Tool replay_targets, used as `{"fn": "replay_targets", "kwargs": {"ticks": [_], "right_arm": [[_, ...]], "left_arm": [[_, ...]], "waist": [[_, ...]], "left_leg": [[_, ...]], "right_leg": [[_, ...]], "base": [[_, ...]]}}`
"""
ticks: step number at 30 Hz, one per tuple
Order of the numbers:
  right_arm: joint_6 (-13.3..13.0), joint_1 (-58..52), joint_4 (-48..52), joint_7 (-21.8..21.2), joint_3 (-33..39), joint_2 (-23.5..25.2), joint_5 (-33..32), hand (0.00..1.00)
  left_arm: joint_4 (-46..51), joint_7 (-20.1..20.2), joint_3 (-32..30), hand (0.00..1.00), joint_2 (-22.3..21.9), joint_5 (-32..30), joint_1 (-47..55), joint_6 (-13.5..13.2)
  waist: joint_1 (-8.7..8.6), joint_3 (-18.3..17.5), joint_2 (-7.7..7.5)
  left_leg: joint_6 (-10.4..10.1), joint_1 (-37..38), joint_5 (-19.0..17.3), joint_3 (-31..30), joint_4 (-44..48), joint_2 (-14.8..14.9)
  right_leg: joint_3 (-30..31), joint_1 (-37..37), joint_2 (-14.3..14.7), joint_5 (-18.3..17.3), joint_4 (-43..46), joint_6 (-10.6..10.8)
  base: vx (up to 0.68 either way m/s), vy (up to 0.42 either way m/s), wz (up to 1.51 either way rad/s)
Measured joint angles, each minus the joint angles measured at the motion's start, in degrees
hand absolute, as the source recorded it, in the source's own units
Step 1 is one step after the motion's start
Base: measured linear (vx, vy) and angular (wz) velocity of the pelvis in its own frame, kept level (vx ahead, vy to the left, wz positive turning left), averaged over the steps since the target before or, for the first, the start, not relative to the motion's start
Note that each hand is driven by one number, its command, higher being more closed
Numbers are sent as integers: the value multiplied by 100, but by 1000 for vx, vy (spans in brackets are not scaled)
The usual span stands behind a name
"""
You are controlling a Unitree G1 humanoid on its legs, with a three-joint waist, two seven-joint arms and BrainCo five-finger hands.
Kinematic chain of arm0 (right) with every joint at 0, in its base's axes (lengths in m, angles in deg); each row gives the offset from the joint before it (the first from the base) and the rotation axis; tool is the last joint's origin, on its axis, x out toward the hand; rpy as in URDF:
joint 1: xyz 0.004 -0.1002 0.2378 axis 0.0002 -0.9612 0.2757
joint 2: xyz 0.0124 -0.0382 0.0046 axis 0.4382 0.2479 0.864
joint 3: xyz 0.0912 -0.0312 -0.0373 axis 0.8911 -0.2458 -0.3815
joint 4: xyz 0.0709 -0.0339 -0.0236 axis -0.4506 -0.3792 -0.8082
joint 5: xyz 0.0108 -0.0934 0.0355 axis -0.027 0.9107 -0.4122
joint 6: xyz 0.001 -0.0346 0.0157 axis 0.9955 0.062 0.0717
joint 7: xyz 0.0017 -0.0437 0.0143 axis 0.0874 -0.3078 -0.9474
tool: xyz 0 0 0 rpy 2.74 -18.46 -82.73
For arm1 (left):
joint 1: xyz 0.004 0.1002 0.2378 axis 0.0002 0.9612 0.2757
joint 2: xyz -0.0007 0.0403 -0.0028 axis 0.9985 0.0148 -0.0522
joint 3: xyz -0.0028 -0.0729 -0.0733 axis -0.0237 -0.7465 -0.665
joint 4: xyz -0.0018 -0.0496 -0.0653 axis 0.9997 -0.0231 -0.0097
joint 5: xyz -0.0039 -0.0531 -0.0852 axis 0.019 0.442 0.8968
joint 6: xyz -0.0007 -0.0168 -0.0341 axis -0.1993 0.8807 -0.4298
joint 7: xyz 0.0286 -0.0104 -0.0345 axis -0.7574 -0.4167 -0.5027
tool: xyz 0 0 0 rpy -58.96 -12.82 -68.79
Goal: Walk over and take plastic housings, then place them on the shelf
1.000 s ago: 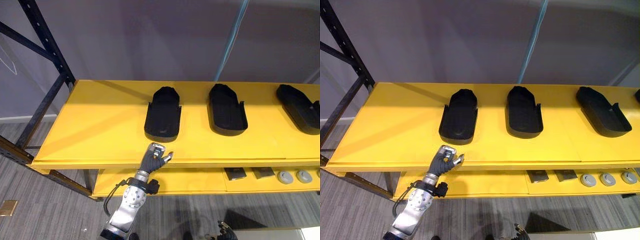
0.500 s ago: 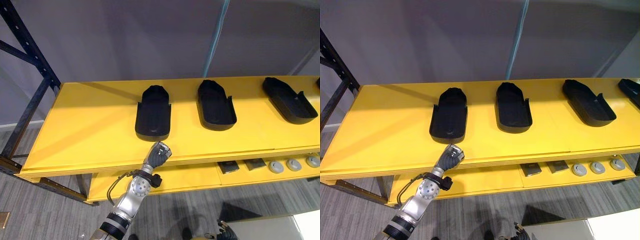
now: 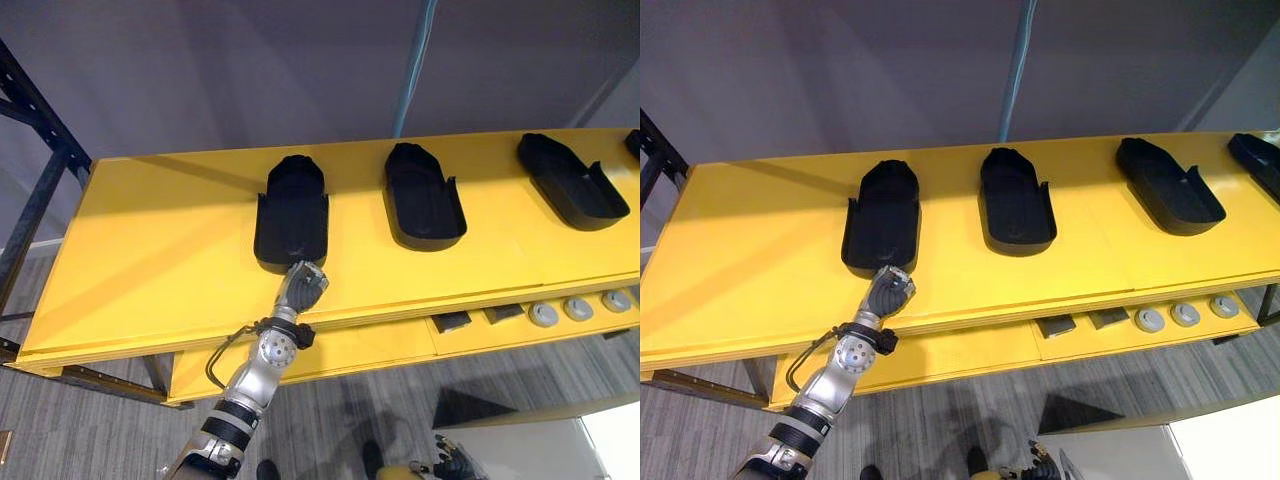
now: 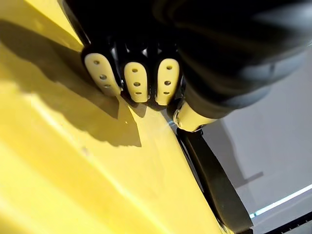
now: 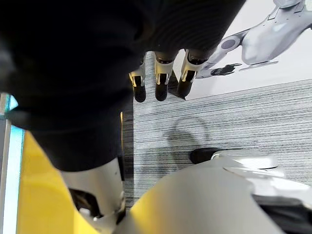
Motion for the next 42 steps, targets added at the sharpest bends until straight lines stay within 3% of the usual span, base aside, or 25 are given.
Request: {"fn": "replay_targets", "kwargs": {"ticks": [31,38,42], "right_arm": [[-44,4,118,25,1,12,-5,0],[-27,2,108,39,1,11,-28,0],[-15,-27,73,39,10,2,-27,0]], "left_arm": [[-424,-44,-425,100,111,42,-629,91],[1127,-90,-518,100,87,368,257,46],[2226,-159,-1193,100,132,599,685,-170]], "waist": [[-45,182,-36],[-12,182,-30],[83,179,-22]], "left_leg": [[-8,26,-25,66,1,1],[-1,71,-19,-48,1,-8],[27,85,6,-181,2,-16]], "right_leg": [[52,-15,1,-1,10,0],[-64,104,-15,-6,8,1],[-167,195,-26,-45,22,35]], "base": [[-2,0,0],[-3,2,8],[-31,5,16]]}}
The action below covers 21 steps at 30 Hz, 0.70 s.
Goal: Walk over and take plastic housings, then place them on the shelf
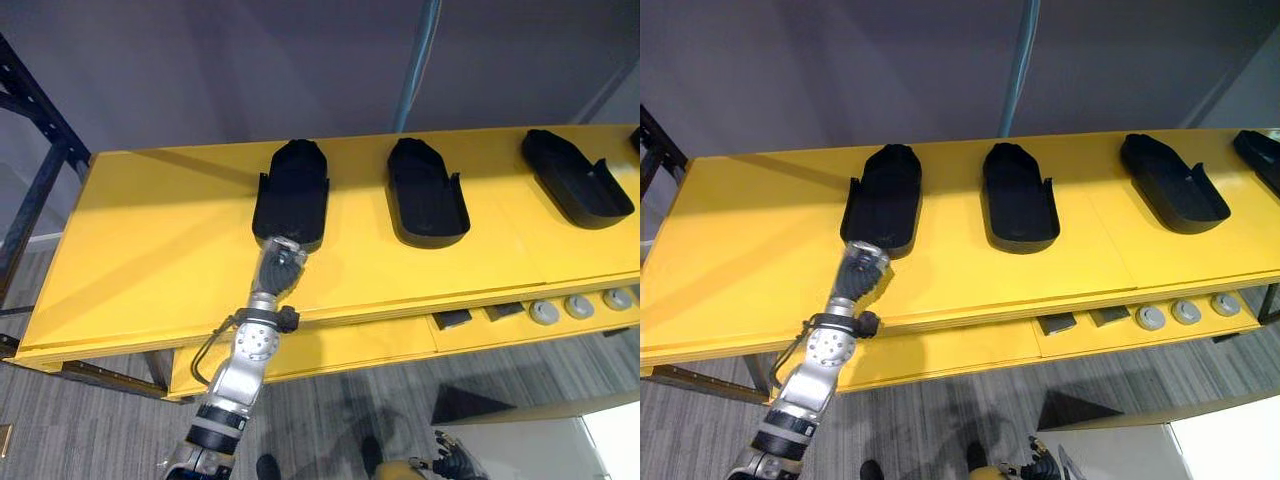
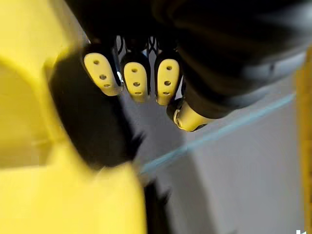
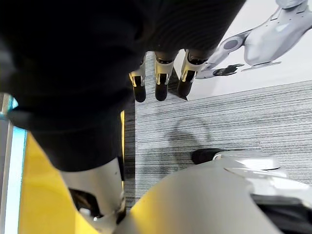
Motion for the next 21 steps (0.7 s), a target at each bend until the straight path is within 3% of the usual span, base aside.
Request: {"fn": "replay_targets", "kwargs": {"ticks": [6,10,13,14,16,21], "right_arm": [[-1,-82,-89,-2,130,5,3,0],[-1,-109,-148,-9,286,47,4,0],[3,-125,-116,-7,380,81,5,0],[7,-140,-51,-6,391,113,6,0],[20,-183,194,-4,387,167,53,0],[114,-224,610,-18,187,372,67,0]], "left_arm": [[1261,-495,-1773,100,269,333,717,-395],[1300,-875,-2791,100,234,637,1484,-436],[1142,-888,-3088,100,-23,1062,2218,-431],[933,-847,-3076,0,-161,1232,2486,-421],[420,-585,-2999,0,-482,1379,2980,-319],[-1147,152,-2655,0,-701,1751,3355,-89]], "waist": [[299,-24,20],[518,-73,17],[660,-176,13],[719,-212,8],[798,-285,-6],[909,-496,0]], "left_leg": [[-4,93,-4,-169,14,-7],[-3,91,-5,-276,27,-9],[-9,84,-11,-292,31,-8],[-7,86,-31,-304,60,-7],[-14,118,-123,-339,183,-4],[7,166,-207,-335,277,4]], "right_leg": [[-144,125,-9,-146,150,-1],[-209,130,-9,-260,293,-26],[-241,140,-13,-288,309,-25],[-277,166,-20,-309,333,-24],[-317,236,-38,-392,430,-32],[-347,290,-56,-466,534,-19]], "base": [[-7,1,14],[19,-5,15],[12,1,7],[-9,4,14],[-32,2,11],[-22,-1,1]]}}
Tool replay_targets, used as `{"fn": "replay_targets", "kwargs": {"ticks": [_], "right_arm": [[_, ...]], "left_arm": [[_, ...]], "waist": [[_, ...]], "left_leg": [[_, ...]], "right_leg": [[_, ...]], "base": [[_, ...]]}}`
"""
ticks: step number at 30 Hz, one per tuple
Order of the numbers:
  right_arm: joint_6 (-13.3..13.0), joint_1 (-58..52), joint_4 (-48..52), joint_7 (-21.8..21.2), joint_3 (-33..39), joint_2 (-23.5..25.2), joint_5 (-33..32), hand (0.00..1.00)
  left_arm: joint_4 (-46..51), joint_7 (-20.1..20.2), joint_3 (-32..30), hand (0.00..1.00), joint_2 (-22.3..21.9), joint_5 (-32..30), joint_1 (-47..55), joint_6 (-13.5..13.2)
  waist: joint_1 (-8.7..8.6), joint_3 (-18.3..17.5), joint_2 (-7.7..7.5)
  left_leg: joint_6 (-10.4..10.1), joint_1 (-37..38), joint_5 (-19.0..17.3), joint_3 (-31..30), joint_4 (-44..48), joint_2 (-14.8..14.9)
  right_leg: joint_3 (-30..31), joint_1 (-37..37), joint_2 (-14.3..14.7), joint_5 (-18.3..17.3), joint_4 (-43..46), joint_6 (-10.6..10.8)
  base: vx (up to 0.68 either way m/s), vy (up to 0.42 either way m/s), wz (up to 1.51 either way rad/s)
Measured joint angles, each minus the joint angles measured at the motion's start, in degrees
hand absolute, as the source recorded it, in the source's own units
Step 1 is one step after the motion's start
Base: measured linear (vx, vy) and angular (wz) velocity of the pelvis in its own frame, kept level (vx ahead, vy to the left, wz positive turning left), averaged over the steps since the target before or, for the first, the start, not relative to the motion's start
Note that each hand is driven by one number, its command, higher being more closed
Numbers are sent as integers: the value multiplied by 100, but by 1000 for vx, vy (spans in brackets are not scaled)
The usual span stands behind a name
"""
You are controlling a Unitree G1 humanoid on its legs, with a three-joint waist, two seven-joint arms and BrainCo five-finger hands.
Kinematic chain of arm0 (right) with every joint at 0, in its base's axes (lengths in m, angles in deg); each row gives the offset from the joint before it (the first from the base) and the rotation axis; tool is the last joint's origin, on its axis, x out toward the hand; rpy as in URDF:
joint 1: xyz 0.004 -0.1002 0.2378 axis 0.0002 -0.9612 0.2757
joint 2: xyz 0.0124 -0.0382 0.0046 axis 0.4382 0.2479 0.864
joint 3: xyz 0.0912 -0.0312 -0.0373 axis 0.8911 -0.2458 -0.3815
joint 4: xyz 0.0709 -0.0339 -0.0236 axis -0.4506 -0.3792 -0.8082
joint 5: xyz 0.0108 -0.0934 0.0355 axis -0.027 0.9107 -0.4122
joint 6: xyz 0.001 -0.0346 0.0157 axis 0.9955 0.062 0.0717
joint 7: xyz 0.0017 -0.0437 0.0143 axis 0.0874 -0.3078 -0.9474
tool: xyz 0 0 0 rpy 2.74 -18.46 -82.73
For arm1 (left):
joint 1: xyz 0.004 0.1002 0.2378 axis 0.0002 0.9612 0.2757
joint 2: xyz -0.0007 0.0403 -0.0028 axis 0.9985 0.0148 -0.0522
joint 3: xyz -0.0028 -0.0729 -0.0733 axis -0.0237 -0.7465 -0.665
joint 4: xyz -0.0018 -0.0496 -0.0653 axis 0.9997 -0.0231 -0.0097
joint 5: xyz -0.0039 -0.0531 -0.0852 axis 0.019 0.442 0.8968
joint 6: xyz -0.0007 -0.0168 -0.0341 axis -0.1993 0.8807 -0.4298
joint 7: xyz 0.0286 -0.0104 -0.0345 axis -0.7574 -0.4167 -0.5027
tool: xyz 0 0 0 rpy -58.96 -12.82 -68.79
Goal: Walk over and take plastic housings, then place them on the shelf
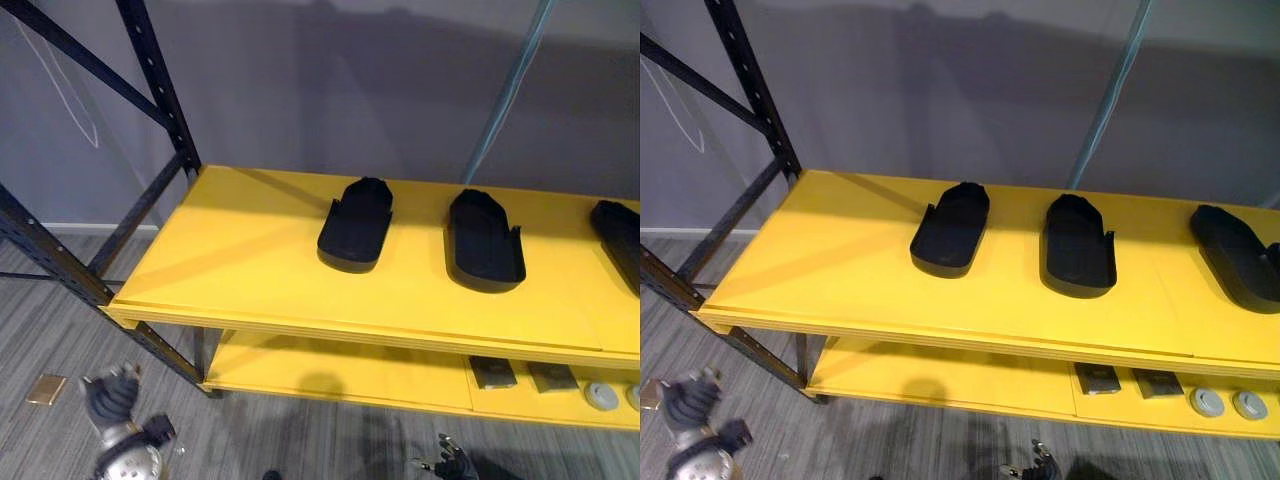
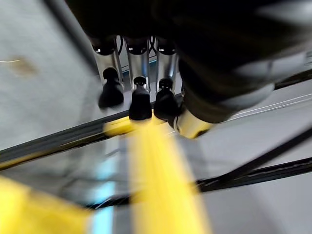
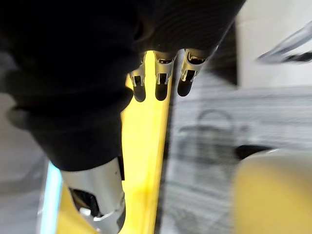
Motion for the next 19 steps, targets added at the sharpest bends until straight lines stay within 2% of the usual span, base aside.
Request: {"fn": "replay_targets", "kwargs": {"ticks": [1,3,4,6,10,19], "right_arm": [[26,10,29,-4,1,121,13,0],[31,9,29,-4,0,169,13,0],[42,15,29,-3,3,202,13,0],[59,-14,23,0,13,208,13,0],[84,10,-76,27,34,208,6,0],[87,325,-697,83,259,120,1,0]], "left_arm": [[-529,269,130,0,-15,131,-5,79],[-901,402,243,0,-15,136,-32,122],[-1552,549,394,0,-20,129,-125,182],[-2044,645,504,0,-32,125,-194,223],[-2795,690,496,0,-28,-98,-416,239],[-3747,761,846,0,129,-378,-790,238]], "waist": [[7,-36,-19],[11,-45,-30],[13,-56,-52],[9,-73,-79],[-41,-103,-125],[-77,-89,-106]], "left_leg": [[0,6,1,2,-1,-13],[1,12,2,7,-5,-27],[8,49,8,22,-31,-58],[2,87,33,32,-83,-90],[22,129,57,44,-195,-136],[13,210,58,55,-275,-148]], "right_leg": [[-3,-17,-16,-18,42,10],[-4,-20,-31,-26,54,16],[-4,-21,-62,-33,53,29],[0,-31,-90,-42,47,42],[14,-59,-122,-52,39,59],[54,13,-107,-48,-62,60]], "base": [[-39,7,-2],[-19,4,0],[-13,31,-2],[-14,37,-2],[16,20,-1],[23,11,-2]]}}
